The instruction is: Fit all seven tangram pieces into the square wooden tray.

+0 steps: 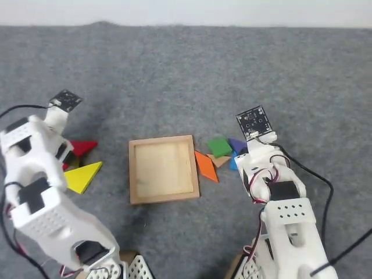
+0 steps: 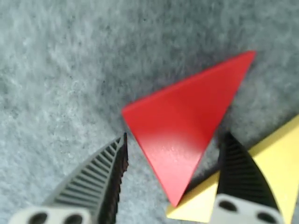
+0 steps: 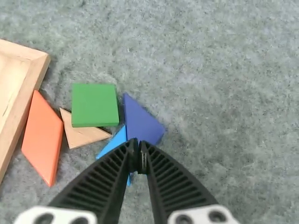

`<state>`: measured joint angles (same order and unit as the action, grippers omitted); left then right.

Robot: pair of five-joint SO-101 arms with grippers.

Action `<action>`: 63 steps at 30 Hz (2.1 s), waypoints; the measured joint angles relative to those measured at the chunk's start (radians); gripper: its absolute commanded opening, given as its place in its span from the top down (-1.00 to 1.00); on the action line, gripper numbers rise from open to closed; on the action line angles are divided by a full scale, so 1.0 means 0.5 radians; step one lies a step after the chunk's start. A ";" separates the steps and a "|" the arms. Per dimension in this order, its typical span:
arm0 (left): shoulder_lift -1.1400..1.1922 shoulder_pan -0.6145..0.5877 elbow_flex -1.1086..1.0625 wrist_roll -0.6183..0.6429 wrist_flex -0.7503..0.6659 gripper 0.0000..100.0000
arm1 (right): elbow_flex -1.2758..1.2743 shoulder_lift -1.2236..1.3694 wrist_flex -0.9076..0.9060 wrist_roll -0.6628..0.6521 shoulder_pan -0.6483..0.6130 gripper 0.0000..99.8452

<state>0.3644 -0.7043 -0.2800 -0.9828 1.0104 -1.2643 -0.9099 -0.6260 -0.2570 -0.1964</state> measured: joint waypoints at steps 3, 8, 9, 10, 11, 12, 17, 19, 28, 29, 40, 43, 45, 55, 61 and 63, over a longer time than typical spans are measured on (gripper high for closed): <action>0.021 0.018 0.040 -0.003 0.018 0.40 | 0.000 0.000 0.000 0.000 0.000 0.99; 0.040 0.040 0.080 -0.107 0.018 0.40 | 0.000 0.000 0.000 0.000 0.000 0.99; 0.040 0.046 0.083 -0.144 0.018 0.40 | 0.000 0.000 0.000 0.000 0.000 0.99; 0.043 0.049 0.086 -0.178 0.018 0.40 | 0.000 0.000 0.000 0.000 0.000 0.99; 0.043 0.055 0.086 -0.215 0.018 0.40 | 0.000 0.000 0.000 0.000 0.000 0.99; 0.043 0.064 0.089 -0.242 0.018 0.40 | 0.000 0.000 0.000 0.000 0.000 0.99; 0.043 0.092 0.092 -0.295 0.018 0.40 | 0.000 0.000 0.000 0.000 0.000 0.99; 0.043 0.095 0.092 -0.295 0.018 0.40 | 0.000 0.000 0.000 0.000 0.000 0.99; 0.043 0.126 0.086 -0.427 -0.064 0.40 | 0.000 0.000 0.000 0.000 0.000 0.99; 0.043 0.135 0.086 -0.454 -0.064 0.40 | 0.000 0.000 0.000 0.000 0.000 0.99; 0.203 0.147 0.227 -0.512 -0.061 0.40 | 0.000 0.000 0.000 0.000 0.000 0.99; 0.371 0.163 0.405 -0.522 -0.037 0.40 | 0.000 0.000 0.000 0.000 0.000 0.99; 0.463 0.160 0.562 -0.512 0.101 0.40 | 0.000 0.000 0.000 0.000 0.000 0.99; 0.684 0.169 0.967 -0.703 0.439 0.40 | 0.000 0.000 0.000 0.000 0.000 0.99; 0.684 0.169 0.973 -0.761 0.463 0.40 | 0.000 0.000 0.000 0.000 0.000 0.99; 0.684 0.157 0.976 -0.779 0.491 0.40 | 0.000 0.000 0.000 0.000 0.000 0.99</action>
<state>0.7066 -0.6260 0.2079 -1.3725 1.2559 -1.2643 -0.9099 -0.6260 -0.2570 -0.1964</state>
